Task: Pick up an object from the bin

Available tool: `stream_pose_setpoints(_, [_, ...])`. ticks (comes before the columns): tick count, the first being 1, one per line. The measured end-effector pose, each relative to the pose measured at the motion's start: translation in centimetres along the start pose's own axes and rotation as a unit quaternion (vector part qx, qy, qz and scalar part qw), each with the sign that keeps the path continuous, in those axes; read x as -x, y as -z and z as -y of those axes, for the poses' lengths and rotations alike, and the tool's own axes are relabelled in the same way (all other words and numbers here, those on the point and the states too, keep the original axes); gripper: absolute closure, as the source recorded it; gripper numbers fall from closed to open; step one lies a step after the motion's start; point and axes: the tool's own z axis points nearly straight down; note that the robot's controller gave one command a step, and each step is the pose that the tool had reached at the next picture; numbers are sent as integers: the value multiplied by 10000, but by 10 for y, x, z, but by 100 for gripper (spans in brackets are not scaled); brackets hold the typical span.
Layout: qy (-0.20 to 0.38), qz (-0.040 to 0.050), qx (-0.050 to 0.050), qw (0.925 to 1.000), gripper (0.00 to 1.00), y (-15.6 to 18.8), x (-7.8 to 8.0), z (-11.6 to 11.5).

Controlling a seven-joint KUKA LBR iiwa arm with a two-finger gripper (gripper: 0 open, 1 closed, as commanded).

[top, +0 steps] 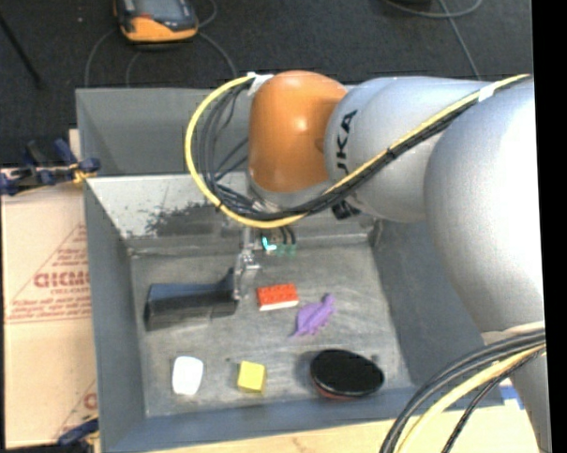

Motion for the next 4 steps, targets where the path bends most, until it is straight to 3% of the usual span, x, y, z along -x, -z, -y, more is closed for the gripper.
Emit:
stream_pose_setpoints(1, [-20, 41, 5, 10000, 100, 5, 2, 0])
stream_pose_setpoints(2, [-25, 41, 5, 10000, 100, 5, 2, 0])
stream_pose_setpoints(3, [97, 20, -10, 10000, 100, 66, 2, 17])
stream_pose_setpoints(4, [189, 42, -9, 9998, 100, 135, -26, 7])
